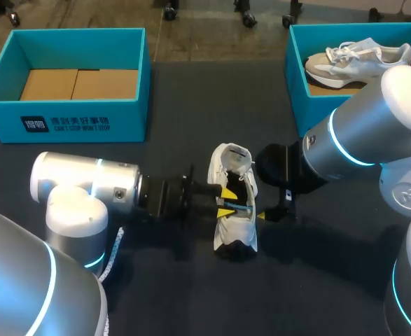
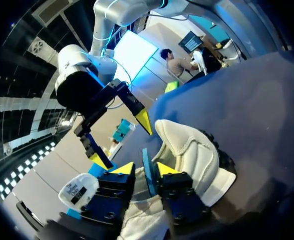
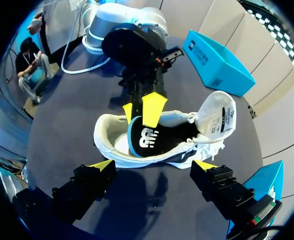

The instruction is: Take the shoe out of the shoebox, open the shoe tongue, remove and reinsert the insole, then place the shoe into the shoebox

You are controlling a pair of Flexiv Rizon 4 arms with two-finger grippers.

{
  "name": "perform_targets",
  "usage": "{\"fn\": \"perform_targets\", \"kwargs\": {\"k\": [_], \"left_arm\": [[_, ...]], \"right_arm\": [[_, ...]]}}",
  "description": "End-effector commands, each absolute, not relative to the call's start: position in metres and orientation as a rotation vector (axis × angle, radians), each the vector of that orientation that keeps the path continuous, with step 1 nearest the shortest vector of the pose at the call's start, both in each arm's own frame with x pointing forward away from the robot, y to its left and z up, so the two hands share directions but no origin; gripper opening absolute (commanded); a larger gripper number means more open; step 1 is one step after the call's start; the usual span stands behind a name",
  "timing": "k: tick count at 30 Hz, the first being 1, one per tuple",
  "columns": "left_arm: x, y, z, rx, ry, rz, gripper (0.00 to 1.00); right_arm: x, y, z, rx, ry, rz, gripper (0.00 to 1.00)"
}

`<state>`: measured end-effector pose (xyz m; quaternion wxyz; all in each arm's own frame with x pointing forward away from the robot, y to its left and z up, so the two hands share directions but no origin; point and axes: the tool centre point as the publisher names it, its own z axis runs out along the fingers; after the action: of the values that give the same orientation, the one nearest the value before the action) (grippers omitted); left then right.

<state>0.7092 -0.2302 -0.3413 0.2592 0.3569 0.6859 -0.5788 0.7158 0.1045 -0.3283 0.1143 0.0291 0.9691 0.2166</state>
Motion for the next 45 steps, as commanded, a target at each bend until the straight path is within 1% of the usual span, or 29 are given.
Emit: {"fn": "perform_targets", "kwargs": {"k": [1, 6, 10, 14, 16, 17, 19, 20, 22, 26, 27, 28, 34, 36, 37, 38, 45], "left_arm": [[0.704, -0.221, -0.330, 0.993, 1.854, -1.556, 0.60], [0.704, -0.214, -0.313, 1.029, 1.853, -1.537, 0.58], [0.705, -0.210, -0.300, 1.046, 1.852, -1.535, 0.59], [0.708, -0.207, -0.293, 1.088, 1.887, -1.529, 0.56], [0.709, -0.206, -0.291, 1.119, 1.900, -1.541, 0.60], [0.710, -0.205, -0.290, 1.132, 1.911, -1.544, 0.60], [0.712, -0.203, -0.287, 1.183, 1.925, -1.520, 0.66], [0.713, -0.202, -0.286, 1.192, 1.934, -1.523, 0.68], [0.717, -0.200, -0.282, 1.217, 1.933, -1.516, 0.69], [0.724, -0.196, -0.275, 1.282, 1.948, -1.504, 0.74], [0.726, -0.195, -0.273, 1.308, 1.957, -1.490, 0.77], [0.728, -0.194, -0.271, 1.327, 1.967, -1.485, 0.83], [0.739, -0.191, -0.266, 1.443, 1.994, -1.451, 0.87], [0.742, -0.190, -0.264, 1.497, 2.002, -1.435, 0.91], [0.744, -0.190, -0.264, 1.533, 2.006, -1.419, 0.98], [0.745, -0.190, -0.264, 1.564, 2.016, -1.406, 1.00], [0.755, -0.188, -0.259, 1.710, 2.070, -1.366, 1.00]], "right_arm": [[0.714, 0.104, -0.328, 0.087, 2.840, 0.635, 1.00], [0.714, 0.104, -0.328, 0.087, 2.840, 0.635, 1.00], [0.714, 0.104, -0.328, 0.087, 2.840, 0.635, 1.00], [0.714, 0.104, -0.328, 0.087, 2.840, 0.635, 1.00], [0.714, 0.104, -0.328, 0.087, 2.840, 0.635, 1.00], [0.714, 0.104, -0.328, 0.087, 2.840, 0.635, 1.00], [0.714, 0.104, -0.328, 0.087, 2.840, 0.635, 1.00], [0.714, 0.104, -0.328, 0.087, 2.840, 0.635, 1.00], [0.714, 0.104, -0.328, 0.087, 2.840, 0.635, 1.00], [0.714, 0.104, -0.328, 0.087, 2.840, 0.635, 1.00], [0.714, 0.104, -0.328, 0.087, 2.840, 0.635, 1.00], [0.714, 0.104, -0.328, 0.087, 2.840, 0.635, 1.00], [0.714, 0.104, -0.328, 0.087, 2.840, 0.635, 1.00], [0.714, 0.104, -0.328, 0.087, 2.840, 0.635, 1.00], [0.714, 0.104, -0.328, 0.087, 2.840, 0.635, 1.00], [0.714, 0.104, -0.328, 0.087, 2.840, 0.635, 1.00], [0.714, 0.104, -0.328, 0.087, 2.840, 0.635, 1.00]]}}
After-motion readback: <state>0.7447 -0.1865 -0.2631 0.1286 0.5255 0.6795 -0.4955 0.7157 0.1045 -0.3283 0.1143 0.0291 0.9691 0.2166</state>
